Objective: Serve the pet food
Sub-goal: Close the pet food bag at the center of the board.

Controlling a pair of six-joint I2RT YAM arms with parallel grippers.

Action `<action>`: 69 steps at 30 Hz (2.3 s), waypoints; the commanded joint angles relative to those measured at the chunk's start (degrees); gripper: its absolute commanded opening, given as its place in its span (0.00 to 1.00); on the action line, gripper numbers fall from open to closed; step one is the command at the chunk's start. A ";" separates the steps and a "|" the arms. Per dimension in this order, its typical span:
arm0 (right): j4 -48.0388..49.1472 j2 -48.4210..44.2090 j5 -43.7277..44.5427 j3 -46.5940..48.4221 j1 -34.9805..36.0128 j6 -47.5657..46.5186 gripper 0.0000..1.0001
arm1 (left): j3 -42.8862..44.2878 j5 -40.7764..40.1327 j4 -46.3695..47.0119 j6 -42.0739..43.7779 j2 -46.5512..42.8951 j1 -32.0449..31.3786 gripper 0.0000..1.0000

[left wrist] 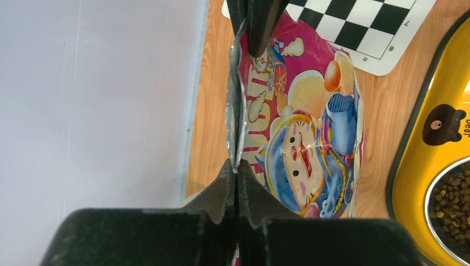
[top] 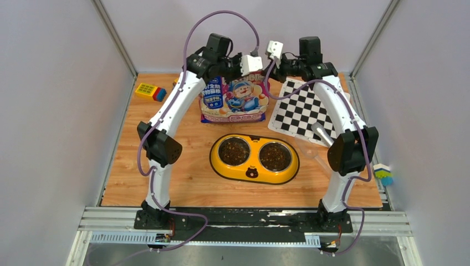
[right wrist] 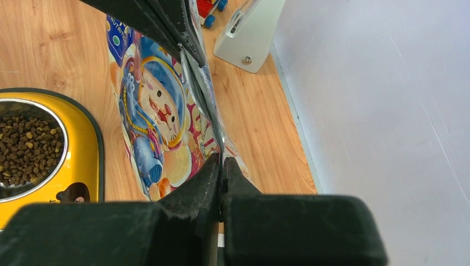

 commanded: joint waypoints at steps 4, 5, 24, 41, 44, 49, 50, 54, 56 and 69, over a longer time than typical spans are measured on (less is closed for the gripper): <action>2.28 -4.45 0.79 0.29 -0.82 1.93 0.00 | -1.23 -6.53 -4.16 0.39 -5.75 4.90 0.14; 2.21 -4.46 0.79 0.29 -0.81 1.95 0.00 | -1.43 -6.54 -4.38 0.47 -6.17 5.15 0.24; 2.61 -5.17 1.47 0.11 -1.22 1.78 0.00 | -4.16 -10.44 -6.53 3.68 -9.76 9.92 0.34; 2.69 -5.60 1.95 0.03 -1.54 1.09 0.00 | -8.85 -10.67 -8.28 7.69 -14.30 15.80 0.59; 2.64 -5.61 1.75 0.19 -1.49 1.14 0.00 | -9.08 -10.01 -9.70 8.68 -14.65 17.09 0.55; 2.67 -5.63 1.90 0.20 -1.55 1.00 0.00 | -11.81 -8.98 -9.89 10.59 -16.09 17.58 0.28; 2.71 -5.66 1.86 0.27 -1.49 0.99 0.00 | -12.40 -8.67 -9.61 10.44 -16.22 17.60 0.24; 2.66 -5.72 2.13 0.37 -1.53 0.74 0.00 | -12.05 -7.93 -7.41 8.47 -16.00 17.84 0.00; 2.67 -5.91 2.44 0.29 -1.62 0.52 0.00 | -9.90 -6.35 -6.87 7.21 -15.15 19.00 0.00; 1.78 -6.73 -0.64 -0.12 -2.00 -0.58 0.00 | -9.23 9.98 -5.62 2.03 -16.58 26.50 0.00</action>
